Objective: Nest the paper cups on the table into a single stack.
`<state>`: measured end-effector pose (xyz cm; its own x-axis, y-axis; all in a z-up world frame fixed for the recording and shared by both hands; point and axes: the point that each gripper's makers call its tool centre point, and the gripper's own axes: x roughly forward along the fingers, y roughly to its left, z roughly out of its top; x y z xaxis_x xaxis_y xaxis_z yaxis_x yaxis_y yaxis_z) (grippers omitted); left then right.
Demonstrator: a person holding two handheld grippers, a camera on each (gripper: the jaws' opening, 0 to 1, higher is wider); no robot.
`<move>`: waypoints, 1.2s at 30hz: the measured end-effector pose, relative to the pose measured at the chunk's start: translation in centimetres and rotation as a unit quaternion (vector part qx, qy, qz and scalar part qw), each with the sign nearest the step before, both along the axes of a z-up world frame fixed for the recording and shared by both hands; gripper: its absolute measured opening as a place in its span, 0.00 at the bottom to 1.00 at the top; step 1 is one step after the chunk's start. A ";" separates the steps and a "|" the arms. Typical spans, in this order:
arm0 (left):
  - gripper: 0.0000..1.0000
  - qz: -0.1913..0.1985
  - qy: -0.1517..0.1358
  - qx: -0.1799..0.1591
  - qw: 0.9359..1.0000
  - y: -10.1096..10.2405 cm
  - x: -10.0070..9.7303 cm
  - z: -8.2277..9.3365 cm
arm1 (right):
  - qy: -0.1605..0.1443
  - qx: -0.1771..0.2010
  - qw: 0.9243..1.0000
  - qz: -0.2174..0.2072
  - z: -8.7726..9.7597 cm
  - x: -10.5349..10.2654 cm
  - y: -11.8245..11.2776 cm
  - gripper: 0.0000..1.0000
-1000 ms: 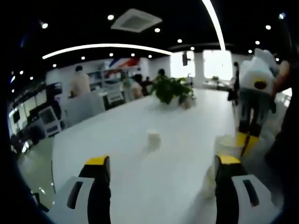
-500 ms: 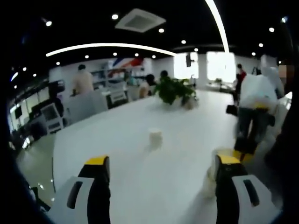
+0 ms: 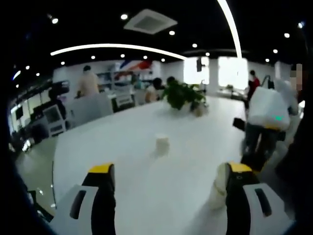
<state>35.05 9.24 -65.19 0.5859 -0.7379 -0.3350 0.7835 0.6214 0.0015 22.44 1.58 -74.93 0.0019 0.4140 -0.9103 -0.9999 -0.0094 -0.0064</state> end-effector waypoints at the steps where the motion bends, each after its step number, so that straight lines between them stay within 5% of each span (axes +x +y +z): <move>1: 0.94 0.003 -0.001 0.000 1.000 0.1 0.0 -0.1 | 0.001 0.010 1.000 0.000 0.1 0.0 0.3 0.00; 25: 0.93 0.010 0.013 0.004 1.000 0.8 -0.3 -1.1 | 0.019 0.041 0.998 -0.046 -0.3 0.0 -0.3 0.14; 36: 0.92 0.009 0.016 0.011 1.000 1.0 -0.5 -1.5 | 0.011 0.088 0.991 -0.097 0.5 0.8 -0.5 0.34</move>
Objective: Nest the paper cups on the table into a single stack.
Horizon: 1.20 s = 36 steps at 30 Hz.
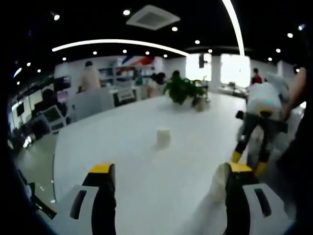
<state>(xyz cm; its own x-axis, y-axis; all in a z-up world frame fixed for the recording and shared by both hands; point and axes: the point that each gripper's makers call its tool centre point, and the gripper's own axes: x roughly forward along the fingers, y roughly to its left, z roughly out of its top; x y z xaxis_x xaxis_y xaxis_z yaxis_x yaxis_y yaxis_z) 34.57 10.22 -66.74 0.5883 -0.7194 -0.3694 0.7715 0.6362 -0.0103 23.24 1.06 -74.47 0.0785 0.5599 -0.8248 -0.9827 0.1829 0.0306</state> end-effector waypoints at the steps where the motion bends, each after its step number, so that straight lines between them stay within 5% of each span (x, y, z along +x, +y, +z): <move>1: 0.92 -0.001 0.002 0.002 1.000 0.0 0.0 -0.1 | 0.001 0.003 1.000 -0.006 0.0 0.1 -0.1 0.37; 9: 0.91 -0.009 -0.005 0.014 1.000 -0.1 -0.1 0.0 | 0.016 0.057 0.997 -0.046 1.2 0.1 0.1 0.42; 20: 0.90 -0.011 0.002 0.011 1.000 -0.3 -0.5 -0.2 | -0.015 0.097 0.989 -0.112 2.2 1.7 -0.9 0.70; 22: 0.90 -0.010 0.002 0.011 1.000 -0.2 -0.5 -0.2 | -0.017 0.131 0.982 -0.137 3.1 2.3 -0.9 0.75; 28: 0.89 0.003 0.002 -0.003 1.000 0.3 -0.2 0.1 | -0.024 0.146 0.962 -0.229 3.4 4.4 -3.8 0.93; 33: 0.88 0.002 0.003 0.003 1.000 0.3 -0.2 -0.1 | -0.023 0.169 0.940 -0.297 3.9 5.8 -6.6 0.98; 36: 0.88 0.001 0.005 0.005 1.000 0.3 -0.2 -0.3 | -0.026 0.182 0.932 -0.311 4.2 6.2 -7.7 1.00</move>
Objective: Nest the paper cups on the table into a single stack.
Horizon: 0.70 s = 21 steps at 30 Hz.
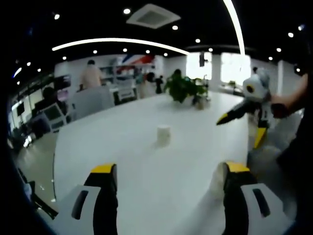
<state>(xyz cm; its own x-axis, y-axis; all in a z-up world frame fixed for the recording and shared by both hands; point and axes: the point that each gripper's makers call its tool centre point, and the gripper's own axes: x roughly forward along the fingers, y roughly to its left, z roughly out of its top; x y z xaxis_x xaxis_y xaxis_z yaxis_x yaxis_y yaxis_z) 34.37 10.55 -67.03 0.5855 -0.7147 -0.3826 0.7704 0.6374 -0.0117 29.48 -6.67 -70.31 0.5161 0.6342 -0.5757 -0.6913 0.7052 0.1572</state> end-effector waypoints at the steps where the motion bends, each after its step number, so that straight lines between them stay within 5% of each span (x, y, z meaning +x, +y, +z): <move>1: 0.88 0.000 0.001 0.000 1.000 0.0 0.0 -0.1 | 0.000 0.005 1.000 -0.006 0.1 0.1 -0.4 1.00; 8: 0.88 -0.004 0.006 0.005 1.000 0.0 -0.3 -0.5 | -0.037 -0.008 0.998 -0.056 0.9 1.3 -2.6 1.00; 21: 0.90 0.004 0.012 -0.007 1.000 0.0 -0.2 -0.3 | -0.053 -0.030 0.996 -0.064 1.3 1.6 -3.5 1.00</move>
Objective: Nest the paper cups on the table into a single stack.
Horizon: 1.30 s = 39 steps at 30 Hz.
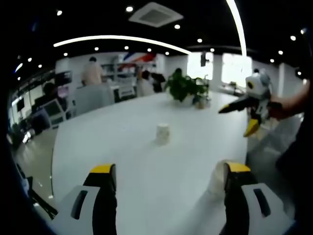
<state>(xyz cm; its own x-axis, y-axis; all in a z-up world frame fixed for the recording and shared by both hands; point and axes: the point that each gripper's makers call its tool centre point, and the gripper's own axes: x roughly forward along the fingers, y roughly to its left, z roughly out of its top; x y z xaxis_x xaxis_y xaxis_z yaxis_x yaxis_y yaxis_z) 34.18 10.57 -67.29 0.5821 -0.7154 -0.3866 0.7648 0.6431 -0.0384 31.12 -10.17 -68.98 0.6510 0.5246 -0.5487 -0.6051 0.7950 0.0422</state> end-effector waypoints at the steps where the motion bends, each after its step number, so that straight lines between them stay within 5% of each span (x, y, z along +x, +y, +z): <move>1: 0.90 0.000 0.001 0.000 1.000 -0.1 0.0 0.0 | -0.002 0.000 1.000 -0.001 0.0 0.0 -0.1 1.00; 16: 0.92 -0.016 0.015 0.008 1.000 -5.2 2.3 -0.8 | 0.015 -0.001 0.999 -0.028 -1.9 0.5 -2.9 1.00; 30: 0.92 -0.025 0.029 0.025 0.999 -11.8 6.8 -3.1 | 0.031 0.009 0.999 -0.008 -3.6 0.4 -3.7 1.00; 39: 0.91 -0.029 0.037 0.041 0.998 -13.7 9.7 -4.5 | 0.052 0.024 0.998 0.010 -5.3 0.1 -3.7 1.00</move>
